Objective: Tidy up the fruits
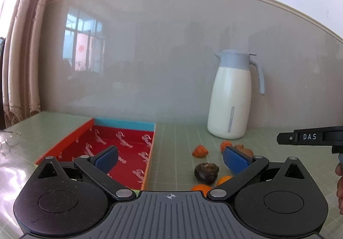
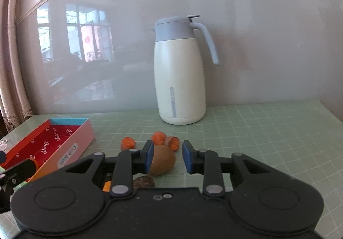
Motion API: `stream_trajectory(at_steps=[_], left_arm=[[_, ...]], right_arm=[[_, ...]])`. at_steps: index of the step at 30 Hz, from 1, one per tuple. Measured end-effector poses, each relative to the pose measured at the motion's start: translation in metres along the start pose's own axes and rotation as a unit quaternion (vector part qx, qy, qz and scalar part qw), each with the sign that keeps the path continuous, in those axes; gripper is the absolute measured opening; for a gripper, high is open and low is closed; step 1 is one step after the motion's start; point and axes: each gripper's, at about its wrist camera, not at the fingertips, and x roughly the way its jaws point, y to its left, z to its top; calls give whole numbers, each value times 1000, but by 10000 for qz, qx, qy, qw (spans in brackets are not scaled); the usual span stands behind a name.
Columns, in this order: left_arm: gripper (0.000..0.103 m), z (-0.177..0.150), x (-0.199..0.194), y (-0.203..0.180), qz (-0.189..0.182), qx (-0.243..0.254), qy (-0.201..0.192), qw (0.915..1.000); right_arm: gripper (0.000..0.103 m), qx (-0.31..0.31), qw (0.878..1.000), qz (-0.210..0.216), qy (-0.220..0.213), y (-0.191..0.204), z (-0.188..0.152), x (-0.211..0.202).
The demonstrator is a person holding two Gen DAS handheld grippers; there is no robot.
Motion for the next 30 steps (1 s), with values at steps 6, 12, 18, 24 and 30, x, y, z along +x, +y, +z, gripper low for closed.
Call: stream_trajectory(at_steps=[6, 12, 18, 24, 30], left_arm=[[103, -4, 11, -12, 39, 256, 309, 9992], [103, -11, 17, -33, -164, 567, 420, 9974], [103, -16, 25, -48, -307, 561, 578, 9963], [103, -23, 38, -60, -157, 663, 861, 9940], [102, -26, 50, -59, -11, 536, 1107, 9924]], right_arm=[[29, 2, 10000, -97, -17, -9, -1, -2], [29, 84, 9997, -235, -41, -21, -2, -4], [29, 174, 9988, -444, -53, -42, -4, -11], [30, 358, 9971, -671, -68, -68, -7, -19], [30, 490, 9952, -838, -95, -89, -10, -26]])
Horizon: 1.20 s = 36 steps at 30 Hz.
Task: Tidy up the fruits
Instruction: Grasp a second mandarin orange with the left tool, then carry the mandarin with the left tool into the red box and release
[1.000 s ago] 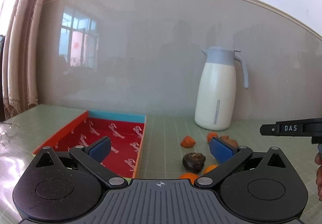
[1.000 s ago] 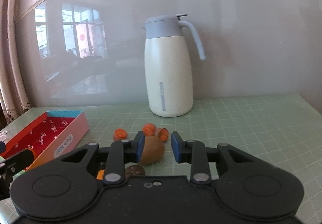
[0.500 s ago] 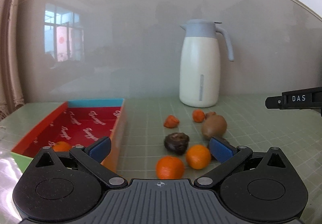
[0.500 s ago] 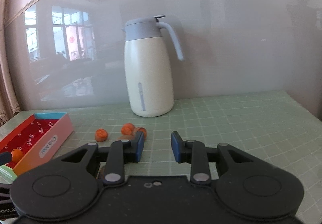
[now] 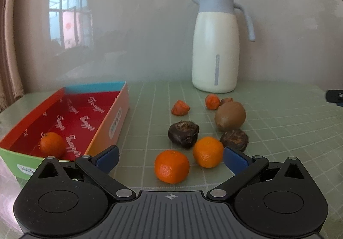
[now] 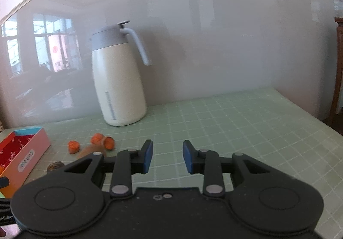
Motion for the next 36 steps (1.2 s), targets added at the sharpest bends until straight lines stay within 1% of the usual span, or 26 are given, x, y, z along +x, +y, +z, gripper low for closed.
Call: stream_trajectory(at_steps=[3, 4, 5, 6, 7, 11, 12, 13, 15, 20, 31, 36], left_arm=[[102, -1, 6, -1, 27, -42, 124, 9999], [93, -1, 7, -1, 40, -45, 151, 9999], [86, -2, 9, -2, 49, -41, 208, 9998], [75, -2, 11, -1, 41, -56, 282, 9996], [72, -3, 14, -1, 34, -87, 346, 9994], [71, -4, 18, 1, 57, -161, 452, 9988], [66, -4, 19, 0, 71, -164, 495, 9986], [54, -5, 21, 0, 61, -161, 549, 9983], [41, -5, 25, 0, 1, -148, 714, 9973], [39, -6, 23, 1, -76, -197, 700, 9973], [39, 4, 2, 9, -160, -208, 371, 9990], [39, 9, -9, 19, -123, -246, 208, 9994]], right_arm=[[30, 68, 9999, -81, 4, -9, 0, -1], [30, 101, 9999, -107, 4, -12, 0, -1], [30, 137, 9998, -125, 4, -15, 1, -1], [30, 180, 9997, -144, 9, -18, 1, -2], [31, 221, 9996, -161, 11, -20, 1, -2], [31, 322, 9992, -222, 18, -27, 1, -2], [31, 333, 9992, -227, 23, -29, 1, -1], [31, 337, 9992, -234, 23, -29, 1, -1], [31, 326, 9991, -254, 25, -31, 0, -2], [32, 355, 9990, -277, 38, -32, 0, -1], [32, 335, 9990, -265, 105, -28, -1, 2], [35, 312, 9990, -268, 170, -22, -2, 6]])
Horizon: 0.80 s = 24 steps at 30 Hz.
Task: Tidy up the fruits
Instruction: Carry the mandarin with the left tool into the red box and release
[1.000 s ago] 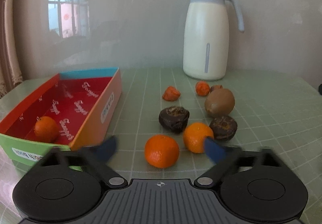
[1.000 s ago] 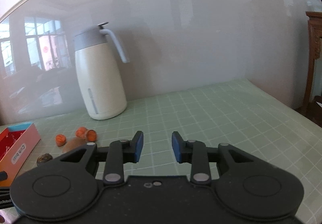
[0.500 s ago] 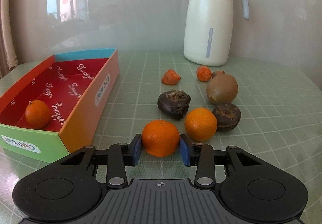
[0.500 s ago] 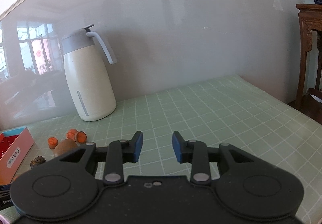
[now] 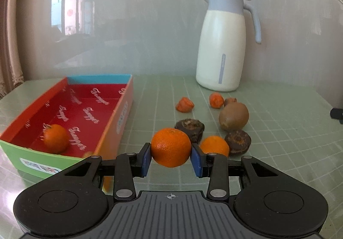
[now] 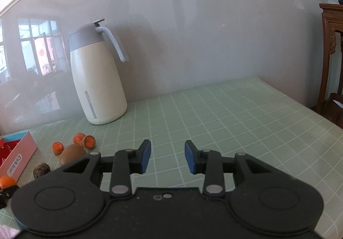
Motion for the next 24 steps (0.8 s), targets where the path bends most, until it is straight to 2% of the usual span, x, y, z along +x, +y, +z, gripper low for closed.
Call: stream_trajectory(at_steps=[10, 13, 17, 24], left_arm=[[39, 6, -13, 36, 211, -243, -222, 9992], [40, 6, -15, 46, 173, -308, -238, 9991], [40, 7, -21, 58, 331, -374, -394, 9980], [40, 9, -20, 86, 604, -656, -406, 9952]], right_arm=[[38, -12, 9999, 75, 93, 16, -3, 7], [41, -29, 9999, 103, 108, 22, -3, 8], [42, -77, 9998, 150, 120, 29, -5, 9], [43, -160, 9996, 188, 146, 37, -7, 9]])
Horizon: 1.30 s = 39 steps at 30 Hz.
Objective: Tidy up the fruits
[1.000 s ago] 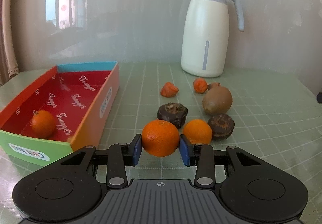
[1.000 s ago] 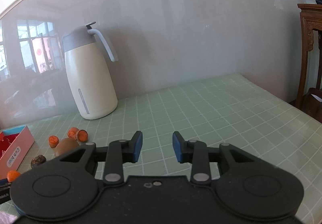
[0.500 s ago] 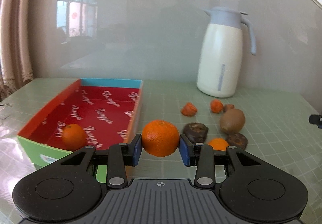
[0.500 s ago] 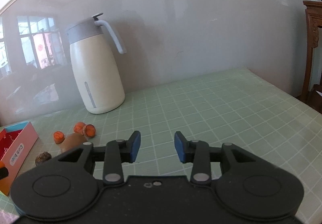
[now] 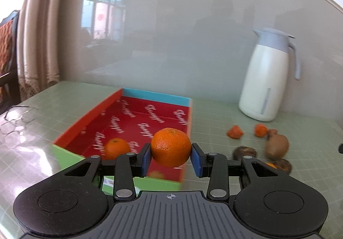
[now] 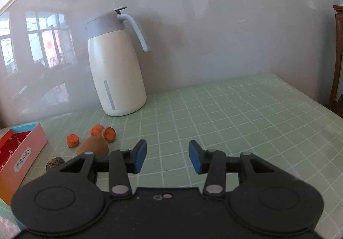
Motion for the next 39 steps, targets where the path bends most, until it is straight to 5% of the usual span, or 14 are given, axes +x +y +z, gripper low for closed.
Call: stream_trajectory(at_steps=[26, 39], left_arm=[[42, 3, 6, 26, 409, -127, -57, 9991], [86, 5, -6, 49, 746, -304, -328, 9962]], right_arm=[[45, -27, 10000, 11, 40, 1, -2, 2], [49, -36, 10000, 36, 62, 4, -3, 1]])
